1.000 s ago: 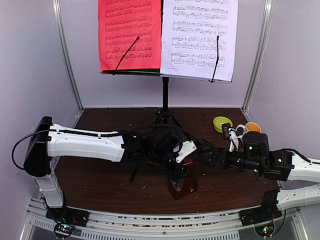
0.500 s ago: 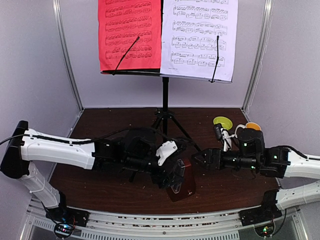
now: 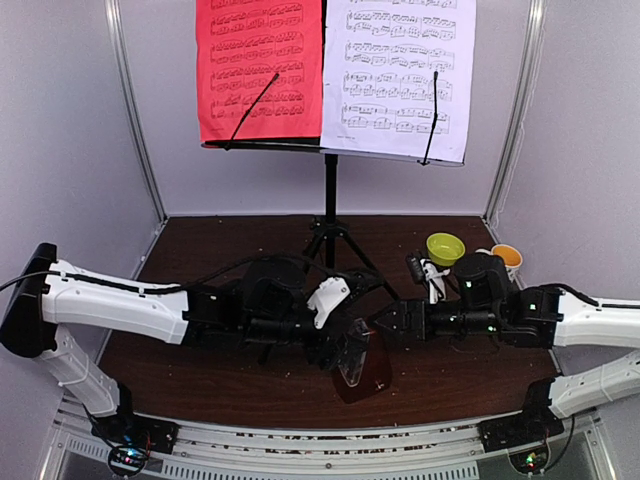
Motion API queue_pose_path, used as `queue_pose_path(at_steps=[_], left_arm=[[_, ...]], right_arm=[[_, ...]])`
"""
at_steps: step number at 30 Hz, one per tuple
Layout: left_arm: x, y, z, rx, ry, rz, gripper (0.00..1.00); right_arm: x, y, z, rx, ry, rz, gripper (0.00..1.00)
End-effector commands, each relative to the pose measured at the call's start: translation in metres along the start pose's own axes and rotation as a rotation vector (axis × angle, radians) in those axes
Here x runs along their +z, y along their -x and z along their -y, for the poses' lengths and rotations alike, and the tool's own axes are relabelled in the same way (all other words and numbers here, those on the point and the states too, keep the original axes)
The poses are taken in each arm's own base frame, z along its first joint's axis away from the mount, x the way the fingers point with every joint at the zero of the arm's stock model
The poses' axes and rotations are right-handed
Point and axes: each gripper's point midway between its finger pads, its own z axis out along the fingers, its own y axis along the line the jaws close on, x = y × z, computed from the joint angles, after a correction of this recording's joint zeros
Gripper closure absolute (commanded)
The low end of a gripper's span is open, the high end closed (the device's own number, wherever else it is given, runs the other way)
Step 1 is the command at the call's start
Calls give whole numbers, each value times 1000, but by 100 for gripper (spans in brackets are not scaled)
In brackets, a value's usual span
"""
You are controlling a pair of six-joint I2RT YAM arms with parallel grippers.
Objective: Set up the instrument practice props
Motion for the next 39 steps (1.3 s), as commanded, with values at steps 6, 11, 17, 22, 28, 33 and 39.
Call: queue_pose_path(at_steps=[6, 11, 17, 22, 28, 33, 39], left_arm=[[1, 27, 6, 27, -24, 83, 37], [-3, 28, 7, 39, -31, 84, 52], [-10, 17, 8, 55, -38, 70, 65], [-16, 9, 8, 69, -35, 58, 71], [-16, 10, 8, 85, -35, 68, 78], [-21, 19, 8, 106, -25, 93, 82], [-45, 29, 11, 78, -31, 140, 84]], right_arm=[[8, -9, -2, 31, 31, -41, 0], [13, -23, 14, 22, -25, -89, 0], [13, -48, 42, -11, -129, -164, 0], [10, -70, 63, -15, -188, -212, 0], [6, -82, 79, -14, -234, -223, 0], [6, -87, 85, -18, -255, -235, 0], [7, -82, 81, -33, -245, -229, 0]])
